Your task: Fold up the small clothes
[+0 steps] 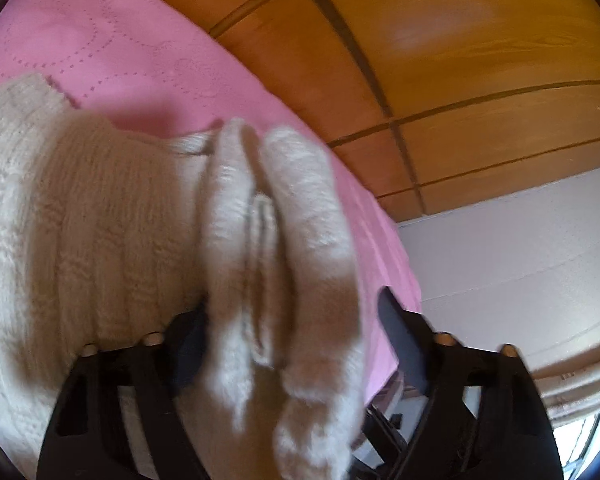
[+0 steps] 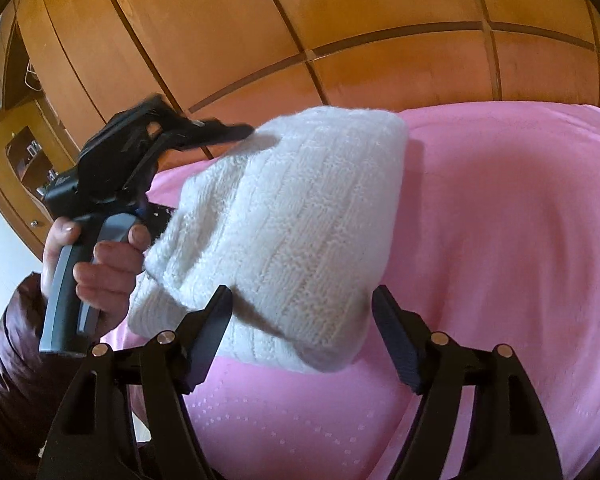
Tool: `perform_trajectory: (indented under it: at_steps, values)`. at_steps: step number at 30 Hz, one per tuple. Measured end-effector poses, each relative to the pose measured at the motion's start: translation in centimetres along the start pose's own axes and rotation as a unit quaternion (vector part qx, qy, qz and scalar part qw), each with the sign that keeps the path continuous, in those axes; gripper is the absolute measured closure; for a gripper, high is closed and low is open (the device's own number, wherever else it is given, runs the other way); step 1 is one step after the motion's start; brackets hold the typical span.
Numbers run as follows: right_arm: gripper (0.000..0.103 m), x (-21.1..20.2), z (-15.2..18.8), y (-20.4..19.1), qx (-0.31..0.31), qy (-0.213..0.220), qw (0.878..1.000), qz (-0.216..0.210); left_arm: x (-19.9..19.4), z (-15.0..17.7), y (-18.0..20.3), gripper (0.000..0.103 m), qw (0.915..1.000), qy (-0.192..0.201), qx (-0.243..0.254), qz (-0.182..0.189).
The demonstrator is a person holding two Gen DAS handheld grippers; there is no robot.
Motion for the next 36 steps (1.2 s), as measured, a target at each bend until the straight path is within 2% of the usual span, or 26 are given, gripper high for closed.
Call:
perform_trajectory:
  at_steps: [2,5,6,7,10,11,14,16,17,20,24,28,30,33,36]
  values:
    - [0.031,0.2,0.2,0.1,-0.006,0.000,1.000,0.001,0.7,-0.4,0.2,0.040,0.9999,0.000,0.007,-0.014]
    - [0.031,0.4,0.2,-0.3,-0.019,0.000,1.000,0.003,0.8,-0.2,1.4,0.052,0.9988,0.000,0.042,-0.027]
    - [0.031,0.6,0.2,-0.5,-0.024,0.000,1.000,0.006,0.5,-0.2,2.0,0.064,0.9971,0.006,0.067,-0.037]
    - [0.031,0.7,0.2,-0.8,-0.032,0.000,0.999,0.008,0.5,-0.1,2.5,0.074,0.9945,0.013,0.094,-0.046]
    - [0.030,0.1,0.3,-1.3,-0.037,0.000,0.999,-0.003,-0.8,0.2,4.2,0.080,0.9803,0.038,0.180,-0.070]
    - [0.030,-0.2,0.2,-1.3,-0.028,-0.001,1.000,-0.013,-1.4,0.3,4.4,0.081,0.9761,0.044,0.199,-0.077]
    - [0.030,-2.0,-1.3,-0.1,0.033,0.018,0.998,-0.048,-2.5,0.3,4.2,0.081,0.9714,0.055,0.217,-0.080]
    - [0.033,-2.7,-2.6,1.1,0.078,0.035,0.994,-0.062,-3.5,0.4,3.6,0.082,0.9688,0.065,0.223,-0.088]
    - [0.040,-2.7,-3.1,1.6,0.081,0.040,0.995,-0.052,-3.6,0.3,3.5,0.082,0.9684,0.069,0.223,-0.088]
    - [0.047,-1.5,-4.2,1.1,0.038,0.044,0.998,-0.021,-5.2,0.4,3.8,0.082,0.9640,0.089,0.235,-0.086]
    - [0.049,1.8,-4.3,-2.3,-0.036,0.022,0.999,-0.004,-7.0,0.2,4.6,0.082,0.9570,0.119,0.249,-0.091]
    - [0.048,3.4,-4.2,-5.7,-0.069,0.023,0.997,-0.030,-10.4,-1.1,4.6,0.083,0.9451,0.163,0.261,-0.108]
    - [0.041,3.8,-4.2,-6.7,-0.072,0.024,0.996,-0.041,-12.1,-1.9,3.3,0.083,0.9415,0.179,0.257,-0.125]
    - [0.040,5.0,-3.0,-7.6,-0.078,0.005,0.996,-0.046,-14.5,-2.7,0.5,0.083,0.9422,0.193,0.233,-0.144]
    - [0.041,6.9,-1.2,-8.0,-0.092,-0.021,0.995,-0.039,-15.0,-2.2,-2.5,0.083,0.9445,0.182,0.216,-0.168]
Point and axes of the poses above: each gripper's, at about its wrist camera, not at the fingertips, and x roughly the way its jaws point, y to its right, z to its underside, the point moved 10 cm from there along x, roughly the way its jaws point, and after that the axes turned 11 degrees about y, right-handed, at the moved point
